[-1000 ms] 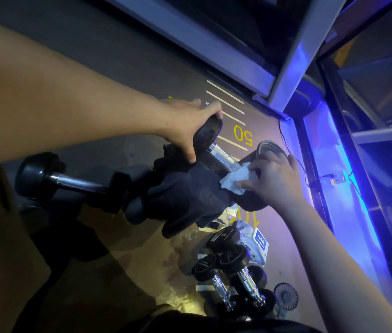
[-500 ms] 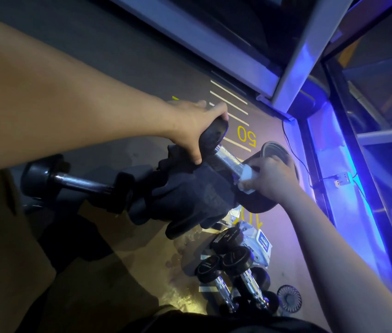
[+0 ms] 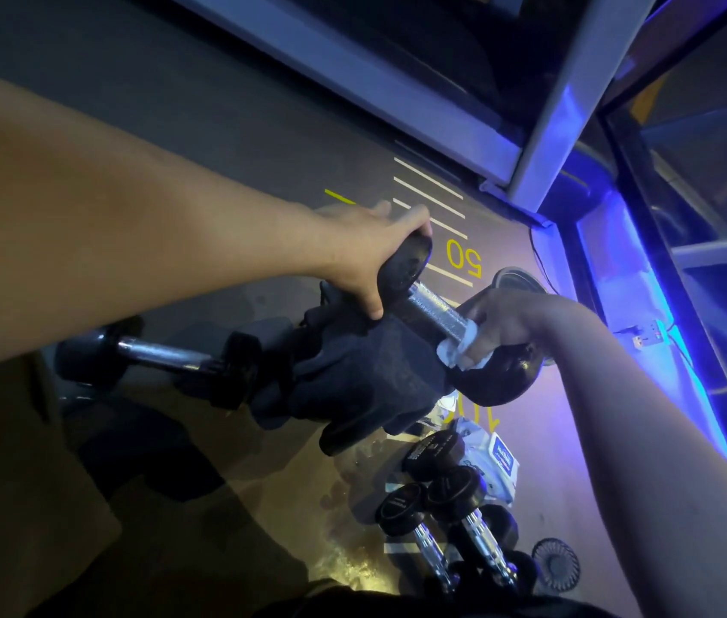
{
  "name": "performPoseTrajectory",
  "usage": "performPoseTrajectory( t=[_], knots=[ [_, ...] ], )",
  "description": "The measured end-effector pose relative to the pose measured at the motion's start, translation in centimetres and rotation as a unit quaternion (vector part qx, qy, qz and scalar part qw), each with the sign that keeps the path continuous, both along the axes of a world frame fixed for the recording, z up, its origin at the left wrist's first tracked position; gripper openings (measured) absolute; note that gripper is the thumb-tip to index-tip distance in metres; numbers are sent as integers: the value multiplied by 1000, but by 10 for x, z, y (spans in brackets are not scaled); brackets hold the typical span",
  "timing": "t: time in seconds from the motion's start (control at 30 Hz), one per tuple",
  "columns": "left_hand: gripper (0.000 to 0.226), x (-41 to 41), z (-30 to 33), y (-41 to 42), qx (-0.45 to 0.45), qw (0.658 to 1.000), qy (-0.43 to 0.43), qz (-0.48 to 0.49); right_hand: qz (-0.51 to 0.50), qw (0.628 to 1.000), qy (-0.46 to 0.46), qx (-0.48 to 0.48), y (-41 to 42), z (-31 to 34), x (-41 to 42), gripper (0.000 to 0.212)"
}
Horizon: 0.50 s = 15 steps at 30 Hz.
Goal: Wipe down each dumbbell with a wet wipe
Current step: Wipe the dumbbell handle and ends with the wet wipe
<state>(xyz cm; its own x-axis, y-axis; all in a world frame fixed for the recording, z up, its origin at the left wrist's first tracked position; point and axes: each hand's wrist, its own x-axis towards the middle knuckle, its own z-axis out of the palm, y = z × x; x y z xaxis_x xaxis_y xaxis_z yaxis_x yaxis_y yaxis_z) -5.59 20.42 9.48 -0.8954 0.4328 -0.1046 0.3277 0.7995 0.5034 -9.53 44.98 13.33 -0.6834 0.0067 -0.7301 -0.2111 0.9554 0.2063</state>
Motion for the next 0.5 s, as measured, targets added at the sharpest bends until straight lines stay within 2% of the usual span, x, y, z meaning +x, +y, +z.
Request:
performPoseTrajectory(
  t=[0.07,0.13,0.27,0.37,0.5],
  knots=[
    [105,-1,0,-1,1,1000,0,-2,1,1000,-11,-4,4,-3,-6,61],
    [106,0,1,-1,2,1000,0,-2,10,1000,18,-11,9,-7,-5,60],
    [107,0,1,1,-1,1000,3,0,66,986,153,31,10,-10,18,42],
    [107,0,1,1,6,1000,-1,0,94,950,281,102,7,-22,45,48],
    [106,1,1,1,6,1000,-4,2,180,882,409,152,8,-42,68,24]
  ],
)
